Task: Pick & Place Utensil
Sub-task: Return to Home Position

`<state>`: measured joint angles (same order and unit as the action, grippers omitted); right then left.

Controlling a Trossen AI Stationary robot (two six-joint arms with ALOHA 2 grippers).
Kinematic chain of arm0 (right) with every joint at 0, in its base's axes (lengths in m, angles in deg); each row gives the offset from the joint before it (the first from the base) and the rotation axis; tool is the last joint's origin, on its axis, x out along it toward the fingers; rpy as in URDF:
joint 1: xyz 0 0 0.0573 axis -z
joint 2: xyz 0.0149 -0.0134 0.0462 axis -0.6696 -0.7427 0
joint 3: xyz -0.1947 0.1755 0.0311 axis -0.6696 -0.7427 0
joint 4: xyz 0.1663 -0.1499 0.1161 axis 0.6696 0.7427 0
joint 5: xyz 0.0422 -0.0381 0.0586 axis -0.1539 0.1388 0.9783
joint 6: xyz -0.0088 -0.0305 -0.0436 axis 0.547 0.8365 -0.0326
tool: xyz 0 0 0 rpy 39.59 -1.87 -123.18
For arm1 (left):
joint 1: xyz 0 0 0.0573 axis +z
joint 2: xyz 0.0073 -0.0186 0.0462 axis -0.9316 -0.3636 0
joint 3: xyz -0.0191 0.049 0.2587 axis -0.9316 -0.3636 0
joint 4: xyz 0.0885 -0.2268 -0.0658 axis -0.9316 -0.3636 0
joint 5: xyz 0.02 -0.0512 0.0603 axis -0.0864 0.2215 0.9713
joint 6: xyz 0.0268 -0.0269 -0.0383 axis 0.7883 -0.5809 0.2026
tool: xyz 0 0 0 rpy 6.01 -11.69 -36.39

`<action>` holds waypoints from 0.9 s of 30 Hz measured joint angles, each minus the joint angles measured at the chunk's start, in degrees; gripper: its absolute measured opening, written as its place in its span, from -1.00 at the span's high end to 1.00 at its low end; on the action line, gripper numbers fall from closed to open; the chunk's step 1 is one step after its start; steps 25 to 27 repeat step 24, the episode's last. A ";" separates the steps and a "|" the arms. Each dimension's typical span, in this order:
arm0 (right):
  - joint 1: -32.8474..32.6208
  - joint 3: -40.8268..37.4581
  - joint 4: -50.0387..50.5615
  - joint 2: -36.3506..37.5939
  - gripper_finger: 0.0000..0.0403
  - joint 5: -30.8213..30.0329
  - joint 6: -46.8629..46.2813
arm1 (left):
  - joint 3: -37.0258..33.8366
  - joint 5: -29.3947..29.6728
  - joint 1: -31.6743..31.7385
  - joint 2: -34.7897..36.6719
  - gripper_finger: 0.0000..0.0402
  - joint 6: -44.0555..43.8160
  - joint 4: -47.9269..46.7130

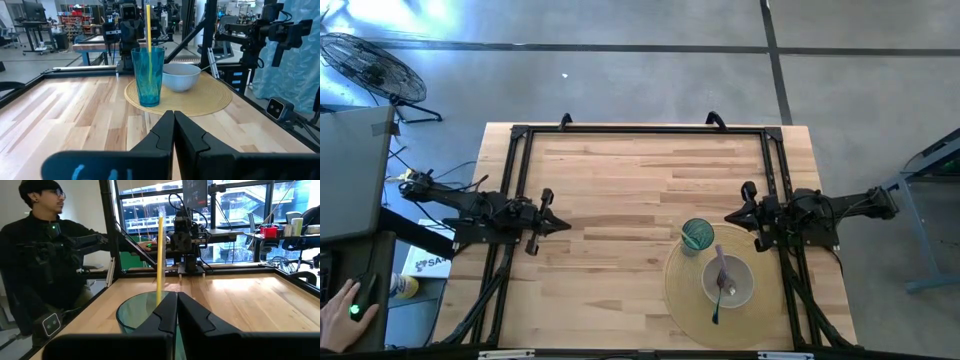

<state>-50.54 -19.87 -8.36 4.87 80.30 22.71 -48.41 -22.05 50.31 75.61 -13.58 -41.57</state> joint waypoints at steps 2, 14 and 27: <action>0.01 0.00 0.00 0.00 0.96 0.01 0.00 | 0.00 0.00 0.00 0.00 1.00 0.00 -0.02; 0.01 0.00 0.00 0.00 0.94 0.01 0.00 | 0.00 0.00 0.00 0.00 1.00 0.00 -0.04; 0.01 0.00 0.00 0.00 0.94 0.01 0.00 | 0.00 0.00 0.00 0.00 1.00 0.00 -0.07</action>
